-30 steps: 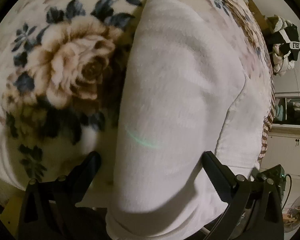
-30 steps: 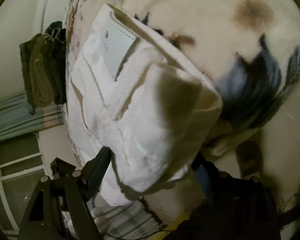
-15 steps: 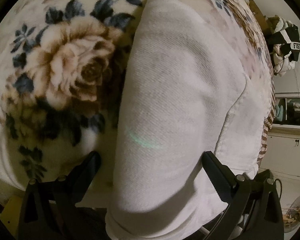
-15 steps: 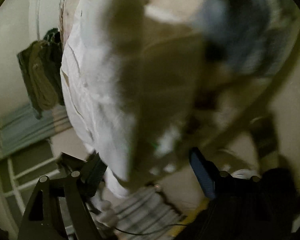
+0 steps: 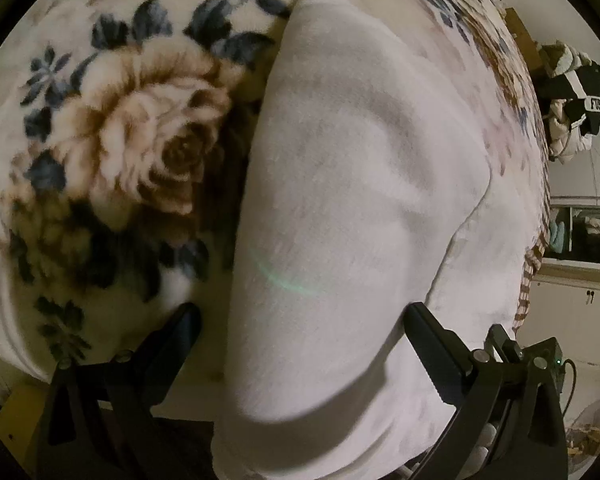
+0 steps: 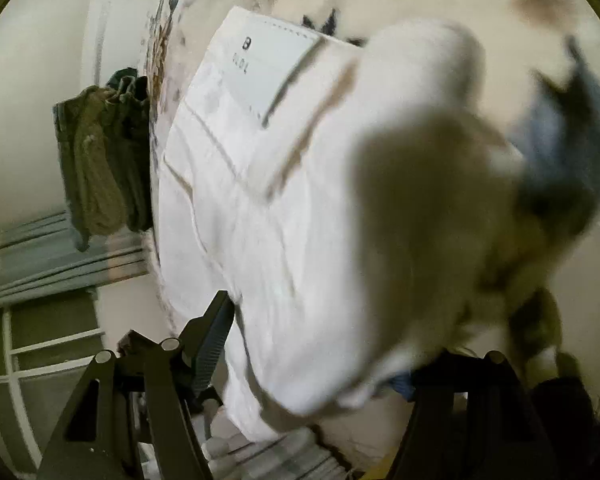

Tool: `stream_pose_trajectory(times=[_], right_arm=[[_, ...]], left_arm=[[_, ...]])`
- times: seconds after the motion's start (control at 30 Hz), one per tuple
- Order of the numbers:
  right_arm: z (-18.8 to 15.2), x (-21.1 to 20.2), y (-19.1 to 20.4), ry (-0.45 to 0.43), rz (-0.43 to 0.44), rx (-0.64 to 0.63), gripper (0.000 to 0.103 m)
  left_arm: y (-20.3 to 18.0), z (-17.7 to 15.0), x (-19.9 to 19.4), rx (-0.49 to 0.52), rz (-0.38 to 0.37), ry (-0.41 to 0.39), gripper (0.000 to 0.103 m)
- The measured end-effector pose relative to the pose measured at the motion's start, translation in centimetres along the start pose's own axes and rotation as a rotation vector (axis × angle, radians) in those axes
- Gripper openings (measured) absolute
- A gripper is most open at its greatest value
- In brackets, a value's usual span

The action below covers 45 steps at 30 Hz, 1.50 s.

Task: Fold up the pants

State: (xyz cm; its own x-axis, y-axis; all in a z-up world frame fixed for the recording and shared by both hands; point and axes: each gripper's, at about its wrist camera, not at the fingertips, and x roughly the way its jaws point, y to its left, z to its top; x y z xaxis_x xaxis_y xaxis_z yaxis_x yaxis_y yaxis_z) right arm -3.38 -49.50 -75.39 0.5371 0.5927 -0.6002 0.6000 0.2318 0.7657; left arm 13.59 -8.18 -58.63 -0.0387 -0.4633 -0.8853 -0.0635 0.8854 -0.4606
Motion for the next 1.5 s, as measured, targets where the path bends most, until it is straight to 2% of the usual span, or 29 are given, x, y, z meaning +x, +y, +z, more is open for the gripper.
stream_pose_trajectory(times=[0.1, 0.13, 0.2, 0.23, 0.27, 0.37, 0.5, 0.7, 0.87, 1.0, 1.1, 1.2, 1.23, 1.4, 1.43, 1.5], right_arm=[[0.2, 0.0, 1.2, -0.006, -0.017, -0.037, 0.069], [0.2, -0.3, 1.4, -0.03, -0.014, -0.037, 0.061], [0.3, -0.3, 1.8, -0.061, -0.017, -0.022, 0.048], [0.4, -0.4, 2.0, -0.072, -0.028, -0.025, 0.043], [0.3, -0.5, 2.5, -0.082, -0.047, -0.039, 0.041], [-0.4, -1.4, 3.7, -0.088, -0.081, -0.08, 0.036], [-1.3, -2.5, 7.4, -0.087, -0.118, -0.144, 0.034], [-2.3, -4.9, 13.1, -0.052, -0.111, -0.181, 0.033], [-3.1, -6.4, 20.4, -0.021, -0.079, -0.251, 0.033], [-2.5, -6.3, 27.0, -0.03, -0.041, -0.293, 0.033], [-1.0, -5.3, 33.2, -0.053, 0.003, -0.321, 0.033], [1.1, -3.5, 39.3, -0.087, 0.045, -0.349, 0.033], [2.2, -2.6, 42.0, -0.104, 0.061, -0.363, 0.033], [7.3, 2.6, 51.4, -0.155, 0.108, -0.397, 0.033], [8.6, 3.9, 52.9, -0.162, 0.112, -0.402, 0.033], [11.3, 6.9, 55.3, -0.168, 0.118, -0.405, 0.033]], left_arm=[[0.0, 0.4, -0.1, -0.015, -0.017, -0.03, 0.103], [0.0, 0.5, -0.1, -0.015, -0.023, -0.039, 0.103], [-0.4, 0.5, -0.6, -0.002, -0.046, -0.072, 0.082], [-0.7, 0.6, -0.8, 0.015, -0.075, -0.081, 0.058], [-1.1, 0.5, -1.2, 0.031, -0.056, -0.084, 0.052], [-1.4, 0.3, -2.5, 0.031, -0.067, -0.103, 0.032], [-2.5, -0.4, -5.9, 0.033, -0.069, -0.129, 0.027], [-4.0, -0.7, -13.2, 0.015, -0.063, -0.165, 0.025], [-6.0, 1.8, -19.7, 0.02, -0.052, -0.222, 0.025], [-7.8, 6.4, -24.5, 0.028, -0.06, -0.294, 0.025], [-8.9, 11.4, -28.0, 0.031, -0.079, -0.361, 0.025], [-9.7, 17.8, -31.0, 0.032, -0.113, -0.416, 0.025], [-10.0, 20.8, -32.0, 0.032, -0.13, -0.433, 0.025], [-10.4, 31.8, -33.4, 0.039, -0.172, -0.463, 0.025], [-10.3, 34.5, -33.0, 0.046, -0.168, -0.464, 0.025], [-9.9, 37.9, -32.1, 0.06, -0.151, -0.458, 0.025]])
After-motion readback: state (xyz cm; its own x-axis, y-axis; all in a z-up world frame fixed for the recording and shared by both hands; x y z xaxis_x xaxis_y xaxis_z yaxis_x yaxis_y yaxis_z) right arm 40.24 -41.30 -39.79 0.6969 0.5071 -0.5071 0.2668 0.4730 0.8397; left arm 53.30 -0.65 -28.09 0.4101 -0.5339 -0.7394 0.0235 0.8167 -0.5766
